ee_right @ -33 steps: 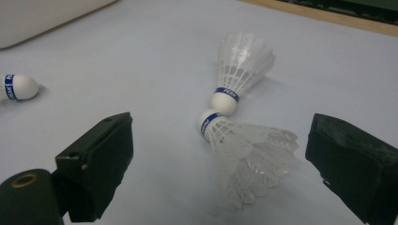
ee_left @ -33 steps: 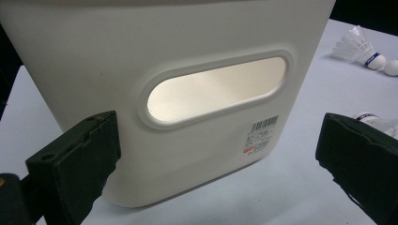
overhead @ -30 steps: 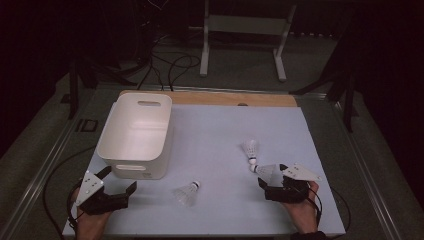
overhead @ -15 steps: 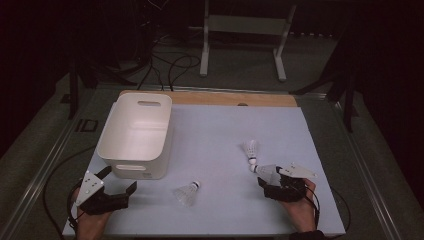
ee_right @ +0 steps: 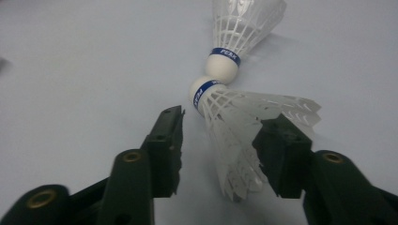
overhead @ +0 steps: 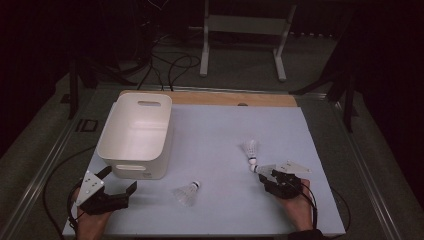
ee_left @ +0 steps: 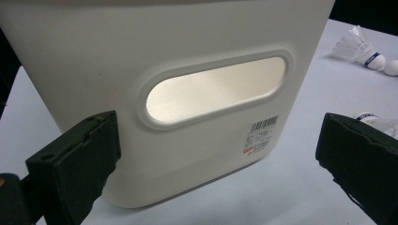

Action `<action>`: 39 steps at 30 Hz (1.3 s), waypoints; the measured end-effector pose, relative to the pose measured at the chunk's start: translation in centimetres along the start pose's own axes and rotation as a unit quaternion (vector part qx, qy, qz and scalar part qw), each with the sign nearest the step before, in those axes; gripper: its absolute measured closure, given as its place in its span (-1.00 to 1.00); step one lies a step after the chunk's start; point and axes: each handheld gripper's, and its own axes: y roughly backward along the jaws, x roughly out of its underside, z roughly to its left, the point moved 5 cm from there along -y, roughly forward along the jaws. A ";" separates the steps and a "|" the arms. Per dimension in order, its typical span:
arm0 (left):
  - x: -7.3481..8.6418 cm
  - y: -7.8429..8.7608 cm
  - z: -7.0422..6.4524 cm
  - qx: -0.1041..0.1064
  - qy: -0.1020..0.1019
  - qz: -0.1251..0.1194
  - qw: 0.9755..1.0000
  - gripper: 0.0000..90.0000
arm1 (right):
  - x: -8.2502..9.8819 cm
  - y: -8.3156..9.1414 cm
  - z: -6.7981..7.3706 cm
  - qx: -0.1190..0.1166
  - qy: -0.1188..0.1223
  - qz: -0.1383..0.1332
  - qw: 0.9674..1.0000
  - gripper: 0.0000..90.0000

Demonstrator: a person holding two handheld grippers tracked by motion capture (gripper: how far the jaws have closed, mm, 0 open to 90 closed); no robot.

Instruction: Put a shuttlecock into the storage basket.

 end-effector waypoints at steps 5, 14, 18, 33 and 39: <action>0.0 0.0 0.0 0.000 0.000 0.000 1.000 -0.97 | 0.0 -0.4 -0.1 -0.008 -0.002 0.001 1.000 0.33; 0.0 0.0 0.0 0.000 -0.001 -0.001 1.000 -0.97 | -0.1 -0.4 0.1 -0.030 -0.005 0.002 1.000 0.86; -0.1 0.1 0.0 0.000 -0.001 -0.002 1.000 -0.97 | -0.2 0.0 0.4 -0.033 0.002 -0.005 0.999 0.97; -0.1 0.1 0.0 -0.001 -0.002 -0.002 1.000 -0.97 | -0.9 1.1 1.4 -0.032 0.018 -0.015 0.999 0.98; 0.0 0.1 0.0 -0.001 -0.003 -0.001 1.000 -0.97 | -1.2 1.4 1.6 -0.032 0.020 -0.020 0.999 0.98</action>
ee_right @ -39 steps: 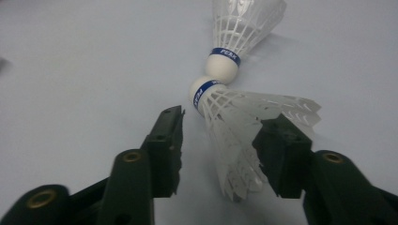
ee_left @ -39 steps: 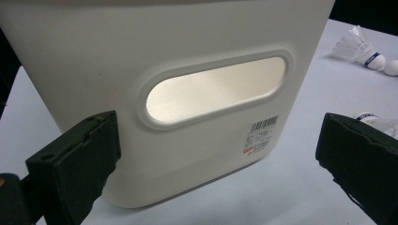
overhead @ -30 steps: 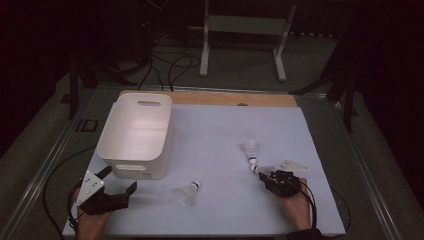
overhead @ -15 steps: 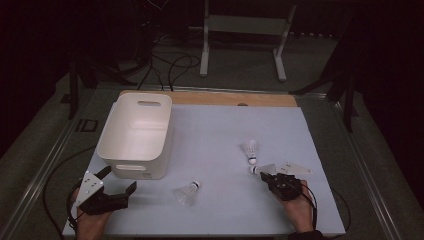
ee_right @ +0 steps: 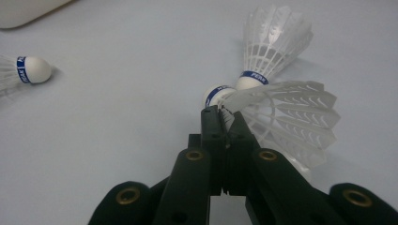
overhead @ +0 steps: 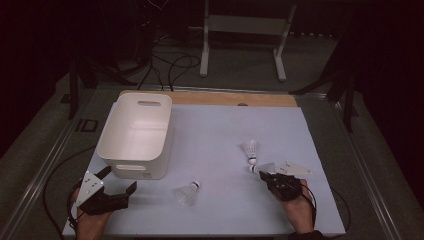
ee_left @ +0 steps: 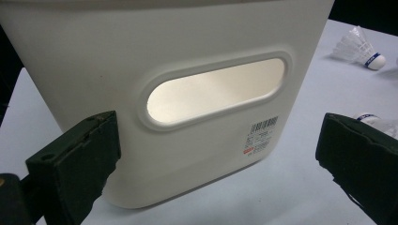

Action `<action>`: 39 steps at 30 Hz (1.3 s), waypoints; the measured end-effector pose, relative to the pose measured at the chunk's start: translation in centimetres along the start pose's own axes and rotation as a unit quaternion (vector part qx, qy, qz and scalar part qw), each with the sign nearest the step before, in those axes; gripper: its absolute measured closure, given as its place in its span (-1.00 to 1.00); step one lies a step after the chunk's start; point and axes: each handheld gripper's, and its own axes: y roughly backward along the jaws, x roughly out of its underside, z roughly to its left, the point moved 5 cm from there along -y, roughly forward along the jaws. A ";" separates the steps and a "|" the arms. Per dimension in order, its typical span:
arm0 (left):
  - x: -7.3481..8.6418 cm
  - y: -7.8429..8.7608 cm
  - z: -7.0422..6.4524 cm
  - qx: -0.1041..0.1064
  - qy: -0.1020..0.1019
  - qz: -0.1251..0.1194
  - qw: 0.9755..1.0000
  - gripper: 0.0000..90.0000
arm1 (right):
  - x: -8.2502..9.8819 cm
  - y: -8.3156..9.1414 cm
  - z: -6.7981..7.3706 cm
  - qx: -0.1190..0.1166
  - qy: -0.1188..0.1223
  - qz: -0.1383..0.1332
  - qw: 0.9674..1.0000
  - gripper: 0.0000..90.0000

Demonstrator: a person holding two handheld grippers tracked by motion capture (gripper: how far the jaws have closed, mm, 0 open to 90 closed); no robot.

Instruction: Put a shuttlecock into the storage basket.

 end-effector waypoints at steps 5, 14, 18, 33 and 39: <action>0.0 0.0 0.0 0.000 0.000 0.000 1.000 -0.97 | -0.3 0.2 0.2 0.000 0.002 -0.003 1.000 0.98; 0.0 0.0 0.0 0.000 -0.001 0.000 1.000 -0.97 | -0.7 0.4 0.5 0.001 0.004 -0.007 1.000 0.98; 0.0 0.0 0.0 0.000 -0.001 0.000 1.000 -0.97 | -0.8 0.5 0.5 0.003 0.003 -0.010 1.000 0.98; 0.1 -0.1 0.0 -0.002 -0.003 0.003 1.000 -0.97 | -1.5 0.8 0.8 0.000 0.005 -0.016 1.000 0.98; 0.1 -0.1 0.0 -0.004 -0.004 0.002 1.000 -0.97 | -1.9 0.9 0.9 0.000 0.006 -0.017 1.000 0.98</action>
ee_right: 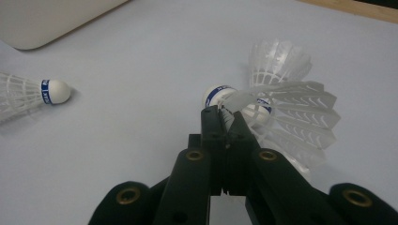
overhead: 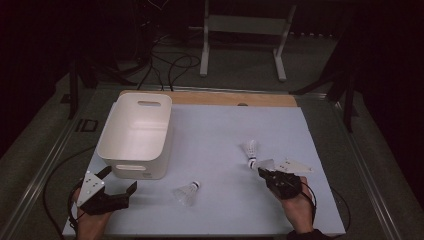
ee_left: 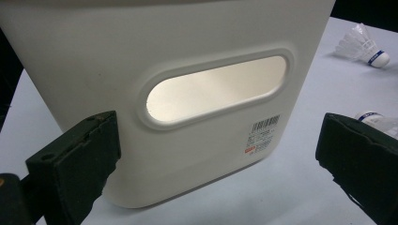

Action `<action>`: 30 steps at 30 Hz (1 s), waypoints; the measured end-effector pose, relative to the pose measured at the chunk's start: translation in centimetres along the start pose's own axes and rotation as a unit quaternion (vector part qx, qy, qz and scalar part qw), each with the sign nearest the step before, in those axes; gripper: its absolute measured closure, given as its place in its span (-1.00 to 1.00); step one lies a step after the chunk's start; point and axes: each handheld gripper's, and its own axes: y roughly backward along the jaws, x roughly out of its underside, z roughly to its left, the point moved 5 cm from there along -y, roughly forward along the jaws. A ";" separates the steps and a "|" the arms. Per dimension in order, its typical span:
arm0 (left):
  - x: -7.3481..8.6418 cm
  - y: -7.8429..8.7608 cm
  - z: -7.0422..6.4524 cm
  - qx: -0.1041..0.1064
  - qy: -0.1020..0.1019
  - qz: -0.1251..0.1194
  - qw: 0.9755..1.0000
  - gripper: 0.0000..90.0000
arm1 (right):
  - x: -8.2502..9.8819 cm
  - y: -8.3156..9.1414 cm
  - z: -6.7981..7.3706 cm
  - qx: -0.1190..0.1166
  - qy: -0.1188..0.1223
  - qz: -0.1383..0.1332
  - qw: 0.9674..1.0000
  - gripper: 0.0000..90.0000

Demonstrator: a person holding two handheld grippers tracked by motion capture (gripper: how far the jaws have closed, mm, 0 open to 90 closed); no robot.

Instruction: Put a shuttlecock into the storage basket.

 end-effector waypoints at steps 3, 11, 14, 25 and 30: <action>0.0 0.0 0.0 -0.001 0.001 0.000 1.000 -0.97 | -0.3 0.1 0.0 -0.001 0.002 -0.003 1.000 0.98; 0.0 0.0 0.0 -0.001 0.001 -0.001 1.000 -0.97 | -1.1 0.2 0.2 -0.008 0.008 -0.009 1.000 0.98; 0.0 0.0 0.0 -0.002 0.001 -0.001 1.000 -0.97 | -1.6 0.2 0.4 -0.009 0.011 -0.012 1.000 0.98; 0.0 0.0 0.0 -0.003 0.001 -0.002 1.000 -0.97 | -3.1 0.0 0.7 -0.016 0.018 -0.022 0.999 0.98; 0.0 0.0 0.0 -0.003 0.001 -0.002 1.000 -0.97 | -3.8 -0.1 1.1 -0.021 0.020 -0.025 0.999 0.98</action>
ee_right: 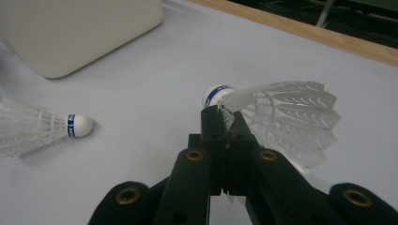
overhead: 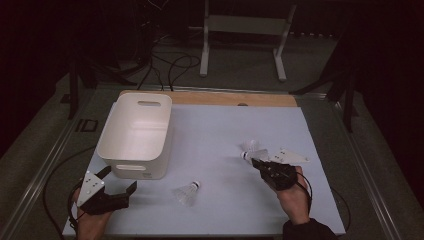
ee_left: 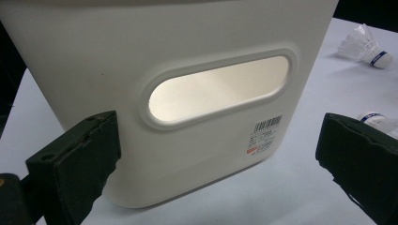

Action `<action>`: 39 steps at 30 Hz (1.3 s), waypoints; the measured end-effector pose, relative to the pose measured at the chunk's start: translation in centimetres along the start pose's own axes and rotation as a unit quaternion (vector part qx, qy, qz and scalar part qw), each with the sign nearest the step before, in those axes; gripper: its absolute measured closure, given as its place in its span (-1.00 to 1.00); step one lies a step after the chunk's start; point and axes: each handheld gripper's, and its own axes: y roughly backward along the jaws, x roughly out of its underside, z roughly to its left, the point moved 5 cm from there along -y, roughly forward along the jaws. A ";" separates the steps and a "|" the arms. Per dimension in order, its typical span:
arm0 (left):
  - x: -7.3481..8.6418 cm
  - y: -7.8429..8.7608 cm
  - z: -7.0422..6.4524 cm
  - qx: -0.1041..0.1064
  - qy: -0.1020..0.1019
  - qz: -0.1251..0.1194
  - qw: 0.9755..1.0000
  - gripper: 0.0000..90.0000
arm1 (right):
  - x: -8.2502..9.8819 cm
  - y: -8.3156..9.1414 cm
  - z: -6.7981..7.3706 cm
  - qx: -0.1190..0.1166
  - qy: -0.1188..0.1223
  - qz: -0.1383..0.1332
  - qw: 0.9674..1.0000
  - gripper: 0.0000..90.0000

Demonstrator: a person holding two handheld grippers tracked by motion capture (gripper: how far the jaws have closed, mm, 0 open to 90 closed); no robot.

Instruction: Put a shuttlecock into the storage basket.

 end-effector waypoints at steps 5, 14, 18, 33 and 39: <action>0.0 0.0 0.0 0.000 0.000 0.000 1.000 -0.98 | -0.7 -0.2 0.3 -0.004 0.004 -0.007 1.000 0.98; 0.0 0.0 0.0 0.000 0.000 0.000 1.000 -0.97 | -1.9 -0.5 1.0 -0.008 0.010 -0.013 1.000 0.98; 0.0 0.0 0.0 0.000 0.000 0.000 1.000 -0.97 | -2.4 -0.5 1.2 -0.010 0.010 -0.016 1.000 0.98; 0.0 0.0 0.0 0.001 0.000 0.000 1.000 -0.97 | -4.1 -1.1 2.1 -0.017 0.017 -0.028 0.999 0.98; 0.0 0.0 0.0 0.000 0.000 0.000 1.000 -0.97 | -4.7 -1.3 2.2 -0.016 0.016 -0.030 0.999 0.98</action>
